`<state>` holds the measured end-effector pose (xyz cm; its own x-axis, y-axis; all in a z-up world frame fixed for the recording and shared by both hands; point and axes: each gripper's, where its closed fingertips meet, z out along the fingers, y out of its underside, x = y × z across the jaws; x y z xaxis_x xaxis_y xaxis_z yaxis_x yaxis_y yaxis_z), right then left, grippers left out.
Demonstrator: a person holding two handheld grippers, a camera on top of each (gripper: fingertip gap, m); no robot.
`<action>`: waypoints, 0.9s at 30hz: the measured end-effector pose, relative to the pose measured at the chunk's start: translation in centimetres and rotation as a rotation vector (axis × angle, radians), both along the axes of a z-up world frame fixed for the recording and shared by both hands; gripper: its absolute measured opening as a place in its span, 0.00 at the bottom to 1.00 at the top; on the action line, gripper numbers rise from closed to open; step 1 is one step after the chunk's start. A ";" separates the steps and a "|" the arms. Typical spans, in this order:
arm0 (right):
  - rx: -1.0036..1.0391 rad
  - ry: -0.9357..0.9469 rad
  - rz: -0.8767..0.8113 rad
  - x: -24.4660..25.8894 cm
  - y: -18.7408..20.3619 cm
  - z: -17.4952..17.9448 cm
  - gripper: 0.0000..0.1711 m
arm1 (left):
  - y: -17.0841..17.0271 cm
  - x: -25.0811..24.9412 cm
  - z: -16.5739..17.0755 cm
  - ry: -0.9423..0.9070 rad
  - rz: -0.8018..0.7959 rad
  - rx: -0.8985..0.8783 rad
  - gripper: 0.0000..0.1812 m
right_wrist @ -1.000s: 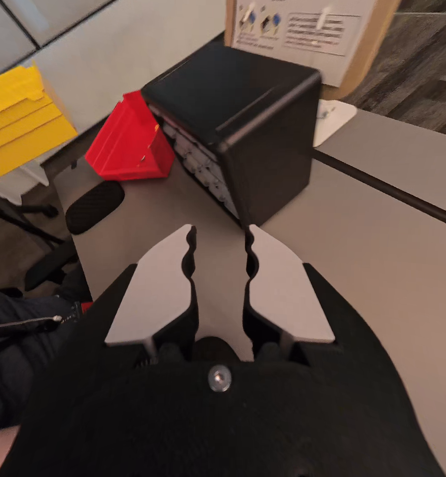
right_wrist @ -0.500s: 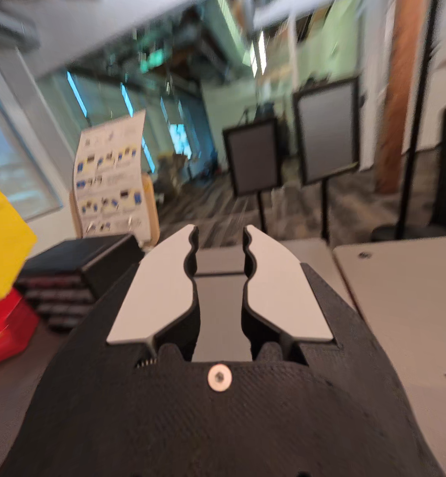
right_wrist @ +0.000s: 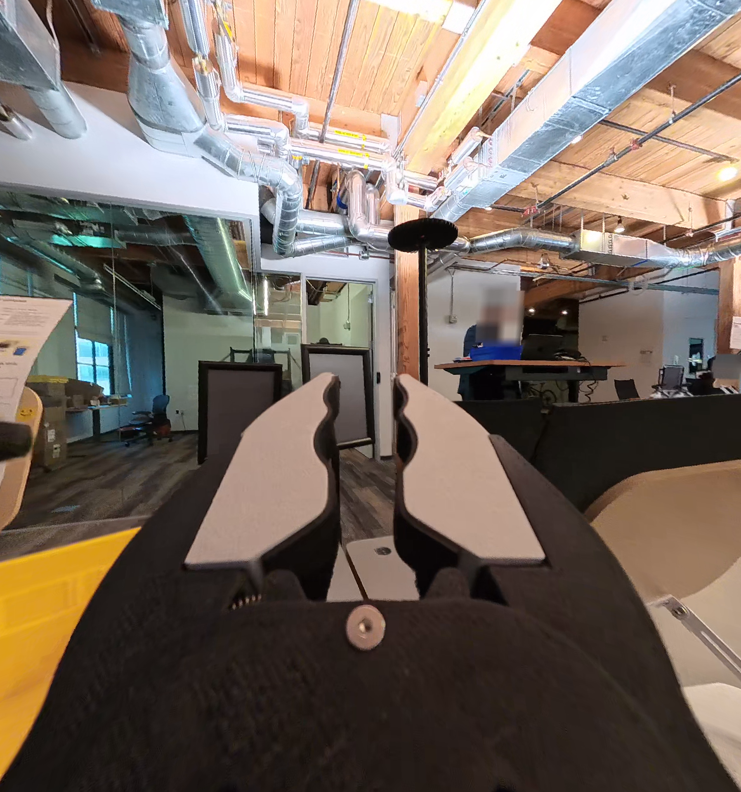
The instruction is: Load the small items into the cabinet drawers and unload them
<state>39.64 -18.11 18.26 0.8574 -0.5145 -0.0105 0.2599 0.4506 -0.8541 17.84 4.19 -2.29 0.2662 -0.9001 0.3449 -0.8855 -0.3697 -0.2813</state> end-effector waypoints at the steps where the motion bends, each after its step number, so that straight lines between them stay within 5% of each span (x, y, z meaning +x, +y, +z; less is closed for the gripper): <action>1: 0.016 -0.003 0.016 0.0 -0.3 0.1 0.14 | 0.9 0.8 -0.8 -0.005 0.034 0.005 0.04; 12: -0.011 -0.018 0.110 -0.4 3.0 -0.3 0.13 | 7.5 3.1 -7.0 -0.030 0.409 -0.034 0.05; 21: 0.024 0.020 0.185 0.0 3.5 -0.5 0.11 | 8.6 2.5 -9.0 -0.093 0.596 -0.139 0.09; 27: -0.460 0.275 0.362 0.2 9.7 -8.5 0.14 | 6.6 2.6 -8.4 -0.203 0.600 -0.258 0.16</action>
<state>39.88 -8.40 9.76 0.9750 -0.1974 -0.1016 -0.0954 0.0407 -0.9946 20.49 10.81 -10.66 0.6009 -0.4989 0.6246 -0.4454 -0.8578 -0.2566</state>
